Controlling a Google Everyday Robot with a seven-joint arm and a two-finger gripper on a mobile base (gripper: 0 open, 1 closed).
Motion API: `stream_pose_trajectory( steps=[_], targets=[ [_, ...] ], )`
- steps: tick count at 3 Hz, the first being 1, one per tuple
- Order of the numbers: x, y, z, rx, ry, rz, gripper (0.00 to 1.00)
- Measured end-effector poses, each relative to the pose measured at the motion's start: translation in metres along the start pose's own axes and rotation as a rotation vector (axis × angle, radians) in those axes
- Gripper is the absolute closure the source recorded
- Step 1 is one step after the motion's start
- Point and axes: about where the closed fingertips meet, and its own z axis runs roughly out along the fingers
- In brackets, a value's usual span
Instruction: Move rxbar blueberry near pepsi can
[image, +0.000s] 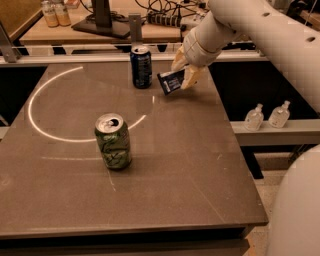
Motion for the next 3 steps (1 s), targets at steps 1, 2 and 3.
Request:
stream_pose_trajectory(
  steps=[1,2,3],
  targets=[
    [-0.0004,-0.0097,0.0092,0.014,0.013,0.03,0.31],
    [0.0001,-0.0106,0.0119,0.02,0.03,0.062,0.07],
    [0.0056,-0.0047,0.0047,0.019,0.062,0.087,0.0]
  ],
)
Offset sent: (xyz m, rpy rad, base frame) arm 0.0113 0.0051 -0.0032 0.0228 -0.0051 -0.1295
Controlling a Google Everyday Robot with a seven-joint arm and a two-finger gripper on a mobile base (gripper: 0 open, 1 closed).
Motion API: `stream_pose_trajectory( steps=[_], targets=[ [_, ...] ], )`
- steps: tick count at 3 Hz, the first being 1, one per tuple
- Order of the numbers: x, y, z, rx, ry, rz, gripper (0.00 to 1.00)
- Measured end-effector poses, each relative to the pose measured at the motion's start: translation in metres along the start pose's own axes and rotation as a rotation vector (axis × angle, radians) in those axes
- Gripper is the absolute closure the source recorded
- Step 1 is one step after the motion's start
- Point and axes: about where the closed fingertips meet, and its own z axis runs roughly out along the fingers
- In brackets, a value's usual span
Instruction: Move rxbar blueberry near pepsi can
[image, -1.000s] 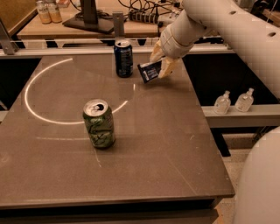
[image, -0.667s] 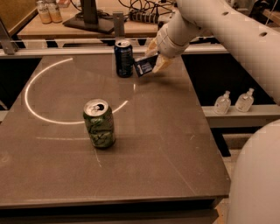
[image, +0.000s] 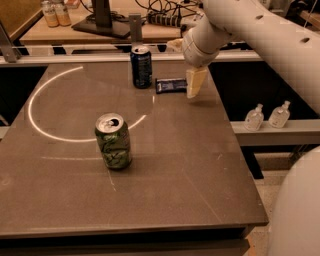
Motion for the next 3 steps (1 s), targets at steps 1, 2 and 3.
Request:
stream_pose_trajectory(
  steps=[1,2,3],
  targets=[
    [0.024,0.01,-0.033,0.031,0.087,0.043,0.0],
    [0.052,0.017,-0.086,0.077,0.218,0.074,0.0],
    [0.053,0.015,-0.097,0.089,0.24,0.067,0.0]
  ],
)
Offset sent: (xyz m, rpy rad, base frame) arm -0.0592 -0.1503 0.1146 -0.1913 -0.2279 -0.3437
